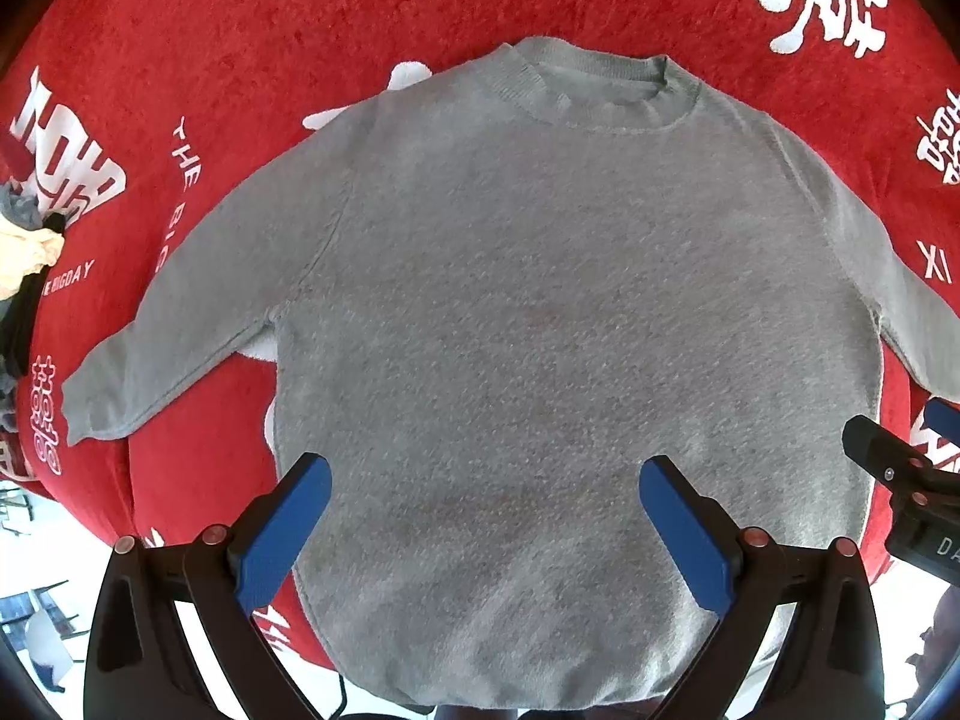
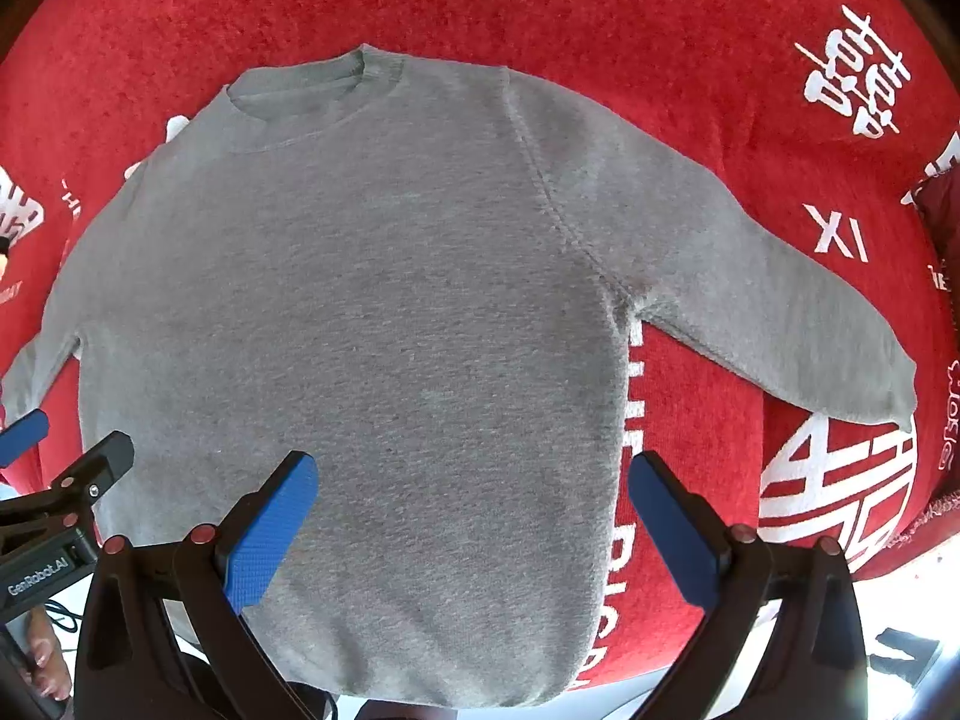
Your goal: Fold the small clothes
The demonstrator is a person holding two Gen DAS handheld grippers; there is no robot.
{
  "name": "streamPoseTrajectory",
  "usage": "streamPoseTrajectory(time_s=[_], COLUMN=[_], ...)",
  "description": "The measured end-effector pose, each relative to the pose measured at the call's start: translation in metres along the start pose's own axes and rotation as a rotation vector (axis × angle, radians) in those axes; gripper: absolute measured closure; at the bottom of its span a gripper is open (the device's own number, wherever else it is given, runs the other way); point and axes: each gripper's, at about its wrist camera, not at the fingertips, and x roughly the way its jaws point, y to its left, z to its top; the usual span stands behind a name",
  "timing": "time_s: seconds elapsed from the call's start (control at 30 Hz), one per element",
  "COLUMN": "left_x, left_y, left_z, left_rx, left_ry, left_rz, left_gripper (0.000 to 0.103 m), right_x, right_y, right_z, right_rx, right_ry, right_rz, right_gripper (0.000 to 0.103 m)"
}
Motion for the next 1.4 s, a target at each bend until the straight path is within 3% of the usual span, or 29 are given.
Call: streamPoseTrajectory(time_s=[1.4], left_x=[-0.008], left_y=[0.016], left_z=[-0.009], left_rx=[-0.042], left_ry=[0.009], left_rz=[-0.032], left_gripper=[0.0], right_x=[-0.015], right_y=[0.022], right_z=[-0.003], right_rx=[-0.009], right_ry=[-0.007], right_rz=[-0.007], right_gripper=[0.0])
